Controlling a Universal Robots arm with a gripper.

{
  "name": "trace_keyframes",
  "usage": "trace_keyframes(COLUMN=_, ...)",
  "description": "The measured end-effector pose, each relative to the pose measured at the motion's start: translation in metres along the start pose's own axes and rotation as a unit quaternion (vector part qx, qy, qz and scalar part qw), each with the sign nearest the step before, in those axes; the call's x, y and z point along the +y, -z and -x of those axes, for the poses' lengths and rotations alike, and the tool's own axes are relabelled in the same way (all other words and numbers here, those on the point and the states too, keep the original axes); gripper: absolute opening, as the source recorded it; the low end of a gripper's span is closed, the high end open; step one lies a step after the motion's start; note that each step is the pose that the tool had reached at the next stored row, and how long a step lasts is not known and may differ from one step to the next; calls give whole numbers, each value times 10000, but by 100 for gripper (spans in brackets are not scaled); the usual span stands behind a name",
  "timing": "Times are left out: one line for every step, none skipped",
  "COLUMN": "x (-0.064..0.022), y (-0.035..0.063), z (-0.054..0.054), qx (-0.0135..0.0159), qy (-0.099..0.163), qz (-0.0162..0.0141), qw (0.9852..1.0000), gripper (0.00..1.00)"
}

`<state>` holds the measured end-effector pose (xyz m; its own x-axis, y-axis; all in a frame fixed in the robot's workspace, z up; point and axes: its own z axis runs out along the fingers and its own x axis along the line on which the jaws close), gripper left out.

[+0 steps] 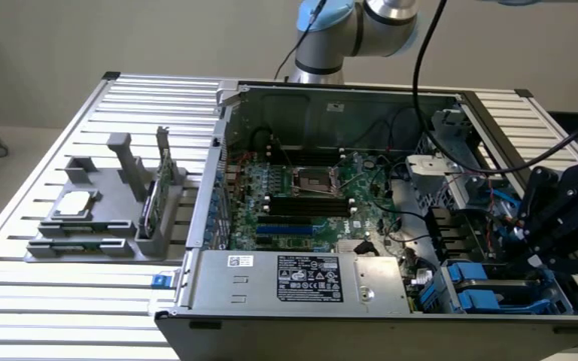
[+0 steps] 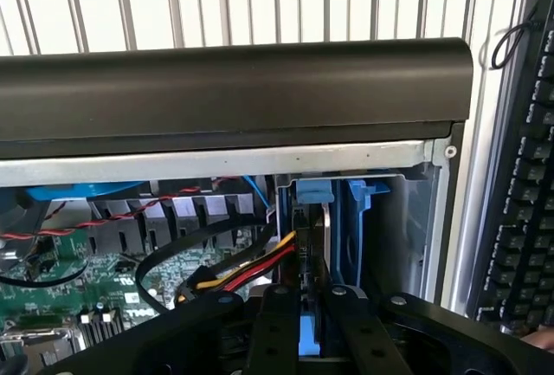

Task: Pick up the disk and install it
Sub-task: 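Insert the first disk wire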

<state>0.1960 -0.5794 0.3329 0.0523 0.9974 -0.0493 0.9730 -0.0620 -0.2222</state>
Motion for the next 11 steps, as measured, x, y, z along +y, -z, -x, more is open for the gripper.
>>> trace_keyframes(x=7, y=0, z=0, qx=-3, qy=0, qz=-18, qw=10000, gripper=17)
trace_keyframes(x=14, y=0, z=-1, qx=-6, qy=0, qz=-36, qw=10000, gripper=17)
trace_keyframes(x=21, y=0, z=-1, qx=-9, qy=0, qz=-53, qw=10000, gripper=17)
trace_keyframes(x=28, y=0, z=-2, qx=-12, qy=1, qz=-68, qw=10000, gripper=17)
trace_keyframes(x=33, y=-1, z=-3, qx=-13, qy=1, qz=-79, qw=10000, gripper=17)
trace_keyframes(x=37, y=-2, z=-3, qx=-15, qy=1, qz=-90, qw=10000, gripper=17)
trace_keyframes(x=41, y=-4, z=-3, qx=-17, qy=1, qz=-99, qw=9999, gripper=17)
trace_keyframes(x=43, y=-7, z=-3, qx=-19, qy=1, qz=-105, qw=9999, gripper=17)
trace_keyframes(x=45, y=-12, z=-3, qx=-19, qy=1, qz=-111, qw=9999, gripper=17)
trace_keyframes(x=47, y=-18, z=-3, qx=-19, qy=1, qz=-116, qw=9999, gripper=17)
trace_keyframes(x=48, y=-21, z=-4, qx=-20, qy=1, qz=-121, qw=9999, gripper=17)
